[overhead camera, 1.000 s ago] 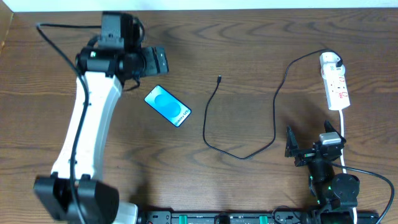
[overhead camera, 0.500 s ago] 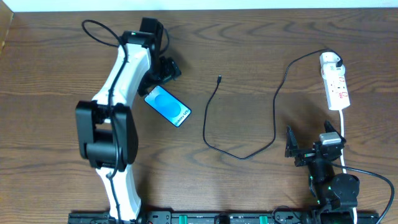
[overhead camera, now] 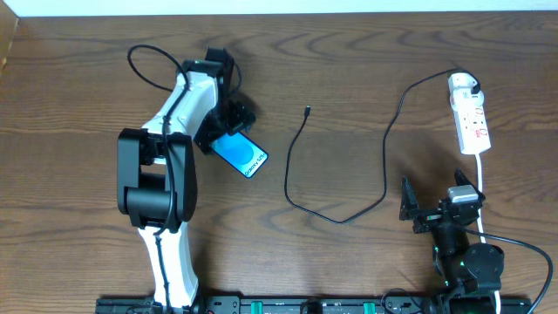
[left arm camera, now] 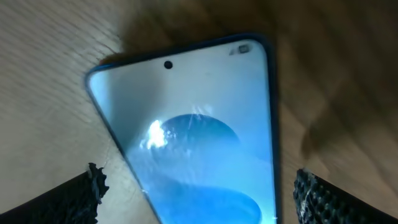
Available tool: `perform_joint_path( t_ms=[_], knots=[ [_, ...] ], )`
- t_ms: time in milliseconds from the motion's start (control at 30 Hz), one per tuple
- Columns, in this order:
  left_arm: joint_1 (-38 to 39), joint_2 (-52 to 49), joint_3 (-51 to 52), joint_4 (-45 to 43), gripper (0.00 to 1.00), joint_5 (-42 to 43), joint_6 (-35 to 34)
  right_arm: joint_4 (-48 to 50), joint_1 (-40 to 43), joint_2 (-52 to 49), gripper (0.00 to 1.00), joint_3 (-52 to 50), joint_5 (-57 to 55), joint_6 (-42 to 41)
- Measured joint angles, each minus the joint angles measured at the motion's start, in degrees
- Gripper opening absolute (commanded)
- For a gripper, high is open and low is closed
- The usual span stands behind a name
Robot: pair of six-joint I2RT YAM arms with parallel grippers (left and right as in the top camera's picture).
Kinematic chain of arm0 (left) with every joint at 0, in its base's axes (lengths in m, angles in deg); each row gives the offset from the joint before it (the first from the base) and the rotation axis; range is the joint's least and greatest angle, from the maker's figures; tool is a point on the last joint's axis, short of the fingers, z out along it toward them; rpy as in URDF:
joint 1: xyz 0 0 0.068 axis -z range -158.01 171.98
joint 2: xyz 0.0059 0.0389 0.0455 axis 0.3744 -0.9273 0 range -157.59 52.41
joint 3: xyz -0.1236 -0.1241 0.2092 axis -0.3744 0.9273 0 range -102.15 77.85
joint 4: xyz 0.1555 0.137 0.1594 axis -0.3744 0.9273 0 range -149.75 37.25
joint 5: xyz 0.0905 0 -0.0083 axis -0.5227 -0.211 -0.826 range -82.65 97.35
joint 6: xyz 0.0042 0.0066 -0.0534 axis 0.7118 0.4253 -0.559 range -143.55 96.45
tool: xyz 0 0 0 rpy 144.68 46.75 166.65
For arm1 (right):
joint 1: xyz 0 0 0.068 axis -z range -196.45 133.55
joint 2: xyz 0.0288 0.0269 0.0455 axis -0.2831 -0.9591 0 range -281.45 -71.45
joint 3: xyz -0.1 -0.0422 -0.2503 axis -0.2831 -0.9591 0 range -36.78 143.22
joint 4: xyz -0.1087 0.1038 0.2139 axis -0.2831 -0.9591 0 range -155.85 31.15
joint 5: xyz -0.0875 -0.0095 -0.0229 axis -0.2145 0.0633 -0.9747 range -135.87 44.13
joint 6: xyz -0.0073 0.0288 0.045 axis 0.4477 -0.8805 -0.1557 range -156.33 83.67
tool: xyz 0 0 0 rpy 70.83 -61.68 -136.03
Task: Plug charger to phone and switch on socket
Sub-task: 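Lower the left gripper and grasp the phone's top edge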
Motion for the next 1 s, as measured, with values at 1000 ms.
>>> perform_joint_path(
  t_ms=[1000],
  knots=[
    [0.92, 2.71, 7.76, -6.51, 0.84, 0.87, 14.95, 0.00, 0.00, 0.00, 0.99, 0.00, 0.00, 0.00]
  ],
)
